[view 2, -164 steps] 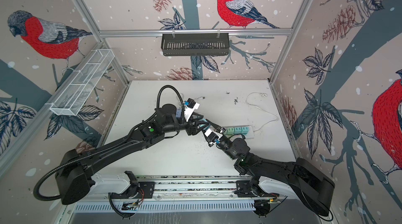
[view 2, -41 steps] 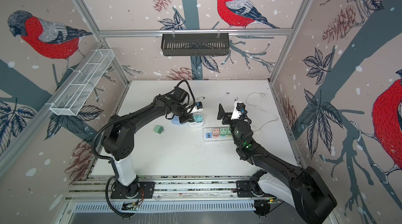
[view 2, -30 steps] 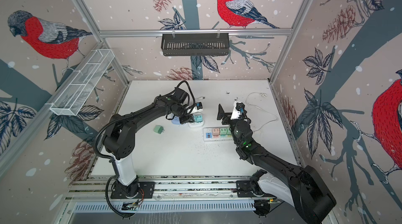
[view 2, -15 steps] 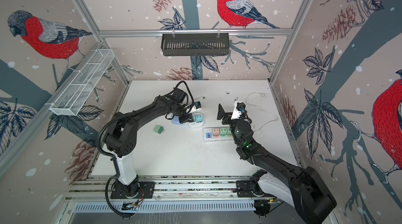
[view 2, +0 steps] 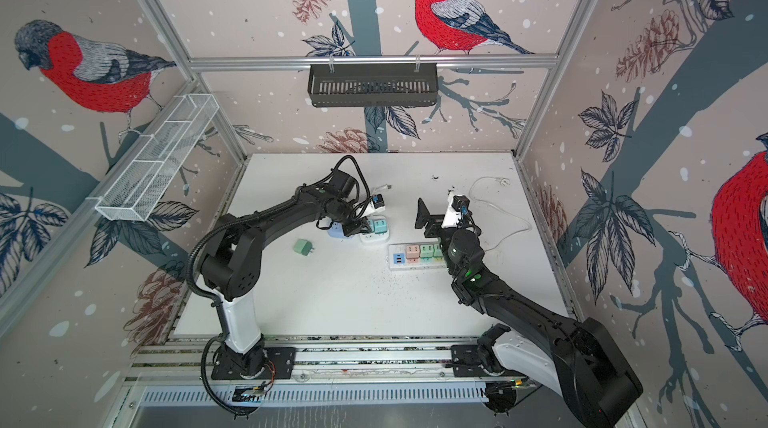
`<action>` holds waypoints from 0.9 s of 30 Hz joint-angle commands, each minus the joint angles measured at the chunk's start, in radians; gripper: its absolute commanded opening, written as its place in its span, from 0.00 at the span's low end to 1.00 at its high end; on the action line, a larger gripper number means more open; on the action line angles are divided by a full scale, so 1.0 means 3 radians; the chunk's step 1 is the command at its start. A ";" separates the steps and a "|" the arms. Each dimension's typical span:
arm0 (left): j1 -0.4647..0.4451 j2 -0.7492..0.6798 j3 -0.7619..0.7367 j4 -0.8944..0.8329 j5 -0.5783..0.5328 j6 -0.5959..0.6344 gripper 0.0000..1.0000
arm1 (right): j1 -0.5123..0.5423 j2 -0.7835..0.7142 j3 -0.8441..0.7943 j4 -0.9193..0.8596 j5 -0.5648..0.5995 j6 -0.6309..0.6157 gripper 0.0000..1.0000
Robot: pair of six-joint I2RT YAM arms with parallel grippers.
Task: Insert the plug
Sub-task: 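Press the teal adapter down into the white cube's free socket with the left gripper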
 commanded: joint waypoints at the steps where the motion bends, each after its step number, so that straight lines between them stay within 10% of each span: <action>1: 0.0015 -0.0018 -0.0019 0.0110 0.0046 -0.0033 0.00 | -0.0006 -0.0002 0.0010 0.0058 -0.0016 0.0038 1.00; 27: 0.0021 0.0143 0.0070 -0.0008 -0.0048 -0.0012 0.00 | -0.0030 0.0013 0.0011 0.0045 -0.0050 0.0075 1.00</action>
